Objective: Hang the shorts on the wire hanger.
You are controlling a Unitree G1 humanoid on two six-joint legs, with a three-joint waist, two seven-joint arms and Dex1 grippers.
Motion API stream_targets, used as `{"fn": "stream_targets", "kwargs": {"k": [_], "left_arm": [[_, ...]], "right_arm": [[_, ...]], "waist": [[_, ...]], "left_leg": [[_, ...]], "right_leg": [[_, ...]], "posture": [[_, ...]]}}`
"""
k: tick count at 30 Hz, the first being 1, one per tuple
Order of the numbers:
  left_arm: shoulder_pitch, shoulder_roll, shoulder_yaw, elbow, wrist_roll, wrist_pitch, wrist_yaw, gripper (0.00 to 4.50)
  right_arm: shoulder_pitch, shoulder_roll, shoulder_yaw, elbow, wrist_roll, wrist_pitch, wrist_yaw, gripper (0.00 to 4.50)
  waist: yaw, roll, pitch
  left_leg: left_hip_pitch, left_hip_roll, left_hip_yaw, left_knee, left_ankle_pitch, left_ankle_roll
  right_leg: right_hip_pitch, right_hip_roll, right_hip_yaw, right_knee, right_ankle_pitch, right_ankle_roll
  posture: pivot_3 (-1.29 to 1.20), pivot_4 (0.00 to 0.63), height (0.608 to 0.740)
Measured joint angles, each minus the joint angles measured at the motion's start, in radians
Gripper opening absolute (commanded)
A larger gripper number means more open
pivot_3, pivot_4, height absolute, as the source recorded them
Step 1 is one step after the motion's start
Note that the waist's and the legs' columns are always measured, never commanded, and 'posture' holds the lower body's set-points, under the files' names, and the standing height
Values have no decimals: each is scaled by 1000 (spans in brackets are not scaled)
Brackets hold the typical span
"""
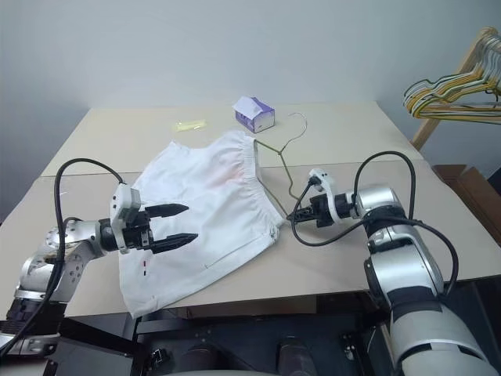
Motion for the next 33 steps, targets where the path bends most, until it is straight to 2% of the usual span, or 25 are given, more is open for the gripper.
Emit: {"fn": "stream_targets", "kwargs": {"k": [4,10,13,17,25,33], "left_arm": [[-40,20,32,28,-20,-28,-40,4481],[-252,49,159,167,-65,-58,-46,4481],[-366,68,174,283,-43,-99,-36,4481],[-431,103,129,413,19,-176,-137,4481],[-568,149,-56,567,166,-318,-410,4481],[-698,133,-160,733,323,-446,-440,4481]], "right_arm": [[102,4,3,-211,-48,-92,-80,0],[166,-11,33,-461,-154,-212,-183,0],[181,-18,69,-534,-202,-260,-203,0],[183,-21,95,-615,-246,-266,-214,0],[182,4,130,-719,-294,-180,-221,0],[181,5,156,-785,-318,-138,-219,0]], "waist": [[-2,1,1],[-9,1,1],[-15,1,1],[-29,1,1],[-32,1,1],[-32,1,1]], "left_leg": [[-1,0,0,1,0,-1],[0,0,0,0,1,-2],[0,-1,0,0,1,-2],[-1,0,0,0,2,-3],[-2,0,0,1,2,-3],[-2,0,0,1,2,-3]], "right_leg": [[-1,0,0,1,0,0],[-1,0,0,1,0,-1],[0,0,0,0,1,0],[0,0,-1,0,1,0],[-1,0,-1,0,0,0],[-1,0,-1,0,0,0]], "posture": [[29,0,740],[20,0,740],[18,0,740],[11,0,740],[3,0,740],[-2,0,740]]}}
